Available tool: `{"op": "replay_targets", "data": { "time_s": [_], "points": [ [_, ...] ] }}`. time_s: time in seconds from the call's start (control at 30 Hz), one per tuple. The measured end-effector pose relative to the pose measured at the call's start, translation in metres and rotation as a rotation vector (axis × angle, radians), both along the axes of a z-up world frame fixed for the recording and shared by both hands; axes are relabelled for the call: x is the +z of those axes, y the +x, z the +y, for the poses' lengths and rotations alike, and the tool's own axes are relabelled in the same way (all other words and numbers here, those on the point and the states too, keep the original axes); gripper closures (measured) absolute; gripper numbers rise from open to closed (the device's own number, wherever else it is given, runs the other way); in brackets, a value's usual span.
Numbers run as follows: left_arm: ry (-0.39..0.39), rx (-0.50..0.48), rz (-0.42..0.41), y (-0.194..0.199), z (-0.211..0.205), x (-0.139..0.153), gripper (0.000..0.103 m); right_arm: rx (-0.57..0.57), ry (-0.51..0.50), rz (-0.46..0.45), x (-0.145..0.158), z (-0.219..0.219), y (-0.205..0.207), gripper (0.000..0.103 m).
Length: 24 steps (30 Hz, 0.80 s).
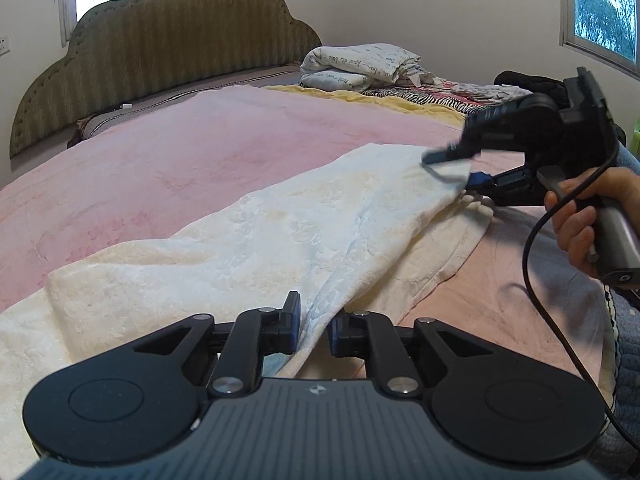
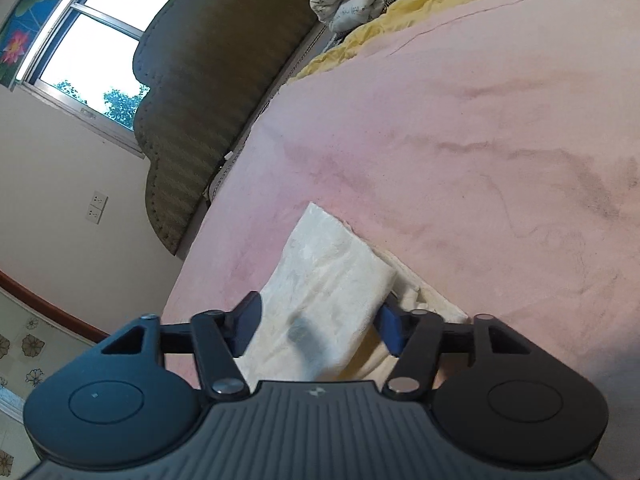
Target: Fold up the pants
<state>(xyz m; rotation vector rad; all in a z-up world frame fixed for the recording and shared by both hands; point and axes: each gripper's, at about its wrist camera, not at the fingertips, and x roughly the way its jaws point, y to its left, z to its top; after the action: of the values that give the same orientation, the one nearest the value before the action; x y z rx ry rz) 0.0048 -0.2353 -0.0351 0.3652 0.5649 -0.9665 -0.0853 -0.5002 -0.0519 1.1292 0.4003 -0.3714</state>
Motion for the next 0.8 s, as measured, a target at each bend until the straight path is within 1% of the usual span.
{"op": "replay_targets", "data": {
  "time_s": [0.03, 0.07, 0.13, 0.2, 0.27, 0.33, 0.37, 0.4, 0.47, 0.53, 0.57, 0.6, 0.63, 0.67, 0.7, 0.73, 0.77, 0.8],
  "points": [
    [-0.007, 0.002, 0.006, 0.001, 0.001, 0.0, 0.081, -0.014, 0.0, 0.011, -0.003, -0.001, 0.002, 0.081],
    [-0.016, 0.004, 0.015, 0.002, 0.002, 0.001, 0.089, -0.023, -0.005, 0.017, -0.005, -0.001, 0.004, 0.095],
    [-0.037, 0.001, 0.021, 0.001, 0.007, 0.006, 0.09, -0.033, -0.038, 0.006, -0.001, 0.003, 0.0, 0.096],
    [-0.043, -0.024, 0.008, -0.004, 0.01, 0.011, 0.09, -0.047, -0.09, -0.005, 0.012, 0.01, -0.011, 0.096],
    [-0.022, -0.063, -0.005, -0.01, 0.009, 0.012, 0.089, -0.051, -0.125, -0.014, 0.023, 0.014, -0.027, 0.096],
    [0.024, -0.08, -0.013, -0.013, 0.003, 0.002, 0.089, -0.034, -0.162, 0.031, 0.025, 0.014, -0.033, 0.096],
    [0.044, -0.079, -0.013, -0.013, 0.001, -0.005, 0.089, -0.024, -0.16, 0.059, 0.02, 0.012, -0.032, 0.096],
    [0.054, -0.078, -0.014, -0.014, 0.0, -0.009, 0.09, -0.026, -0.137, 0.076, 0.013, 0.009, -0.031, 0.096],
    [0.05, -0.089, -0.031, -0.018, 0.004, -0.006, 0.09, -0.019, -0.066, 0.091, -0.001, 0.002, -0.026, 0.096],
    [0.055, -0.113, -0.046, -0.02, 0.008, -0.001, 0.09, -0.033, -0.037, 0.082, -0.002, 0.0, -0.029, 0.095],
    [0.056, -0.121, -0.047, -0.021, 0.01, 0.001, 0.09, -0.051, -0.044, 0.079, 0.003, 0.0, -0.033, 0.093],
    [0.055, -0.128, -0.043, -0.022, 0.013, 0.002, 0.088, -0.088, -0.074, 0.082, 0.01, 0.003, -0.037, 0.089],
    [0.056, -0.139, -0.033, -0.023, 0.014, 0.004, 0.085, -0.149, -0.139, 0.114, 0.02, 0.007, -0.041, 0.087],
    [0.058, -0.151, -0.017, -0.024, 0.016, 0.005, 0.08, -0.205, -0.229, 0.157, 0.032, 0.013, -0.043, 0.086],
    [0.056, -0.157, 0.001, -0.025, 0.017, 0.008, 0.078, -0.222, -0.32, 0.172, 0.043, 0.02, -0.041, 0.086],
    [0.05, -0.16, 0.014, -0.027, 0.019, 0.011, 0.076, -0.203, -0.383, 0.164, 0.053, 0.025, -0.035, 0.086],
    [0.04, -0.168, 0.03, -0.028, 0.021, 0.014, 0.072, -0.145, -0.424, 0.147, 0.061, 0.031, -0.025, 0.086],
    [0.026, -0.172, 0.042, -0.029, 0.023, 0.018, 0.066, -0.073, -0.438, 0.128, 0.067, 0.035, -0.012, 0.085]
  ]
}}
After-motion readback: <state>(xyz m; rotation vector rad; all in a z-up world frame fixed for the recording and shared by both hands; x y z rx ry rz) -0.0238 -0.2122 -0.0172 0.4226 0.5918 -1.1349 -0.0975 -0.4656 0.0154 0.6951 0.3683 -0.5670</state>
